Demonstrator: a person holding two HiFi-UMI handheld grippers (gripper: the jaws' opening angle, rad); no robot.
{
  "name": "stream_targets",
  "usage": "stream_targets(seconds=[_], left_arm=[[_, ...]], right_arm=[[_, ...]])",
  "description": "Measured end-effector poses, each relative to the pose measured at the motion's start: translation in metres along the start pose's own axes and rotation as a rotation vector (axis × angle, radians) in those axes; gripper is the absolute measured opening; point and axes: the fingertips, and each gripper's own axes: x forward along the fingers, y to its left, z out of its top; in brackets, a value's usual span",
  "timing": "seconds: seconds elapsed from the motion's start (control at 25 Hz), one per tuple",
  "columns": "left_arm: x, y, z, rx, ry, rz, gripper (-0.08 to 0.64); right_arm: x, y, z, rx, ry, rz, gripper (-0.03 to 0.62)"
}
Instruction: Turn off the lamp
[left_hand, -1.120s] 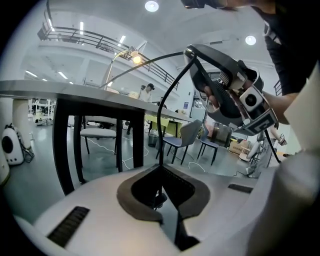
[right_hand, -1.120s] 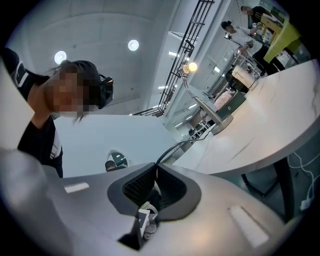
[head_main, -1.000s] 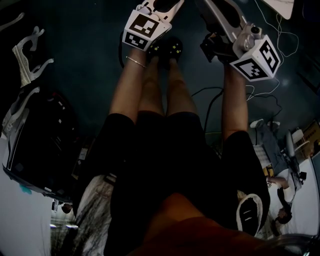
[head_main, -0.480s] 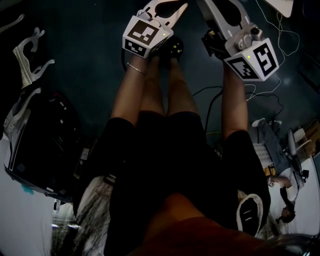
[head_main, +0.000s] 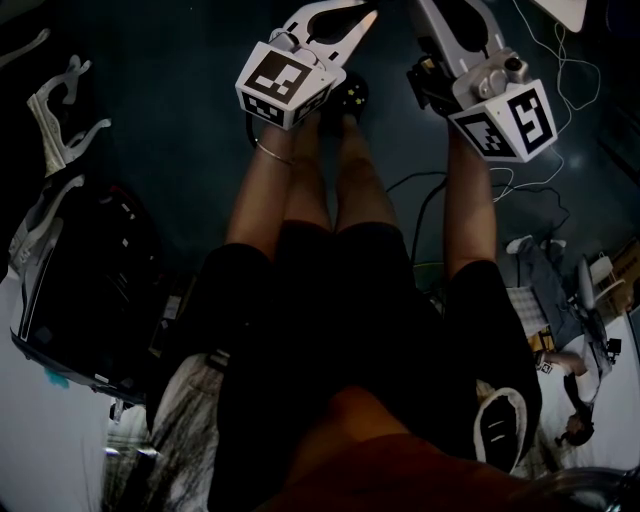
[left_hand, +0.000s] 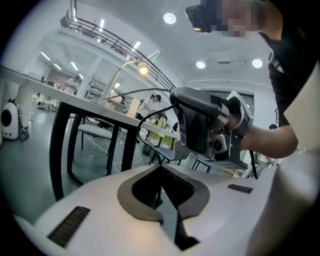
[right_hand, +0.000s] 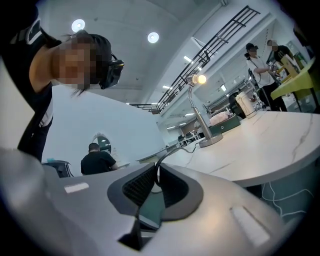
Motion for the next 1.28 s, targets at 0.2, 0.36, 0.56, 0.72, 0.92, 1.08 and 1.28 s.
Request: stream_targets(seconds=[0.2,0.36,0.56,0.72,0.92,1.08,1.28], left_arm=[[-0.004,-0.007,0.01,-0.025,-0.021,-0.004,0.009],[-0.005,-0.012,0.01,-0.017,-0.025,-0.02,0.009],[-0.008,-0.014,0.015,-0.044,-0.052,-0.029,0.009],[-0.01,-0.017,0.021,-0.043,-0.071,-0.036,0.009],[-0.014,-0.015,0.029,-0.043,-0.079,-0.031,0.009],[-0.018,-0.015,0.037,-0.049,-0.094,-0.035,0.009],[-0.022,-0.014,0.051,-0.064,-0.111,-0.051,0.009]], right_arm=[[-0.006,-0.003,0.007,-0.02,-0.03,-0.025,0.018],[-0.011,-0.008,0.008,-0.031,-0.039,-0.051,0.018],[-0.014,-0.012,0.003,-0.043,-0.01,-0.079,0.029],[-0.016,-0.011,0.0,-0.04,-0.006,-0.08,0.029],[-0.017,-0.011,-0.003,-0.037,0.004,-0.077,0.029],[-0.018,-0.011,-0.006,-0.03,0.005,-0.073,0.029],[-0.02,-0.011,-0.013,-0.028,0.015,-0.074,0.029]])
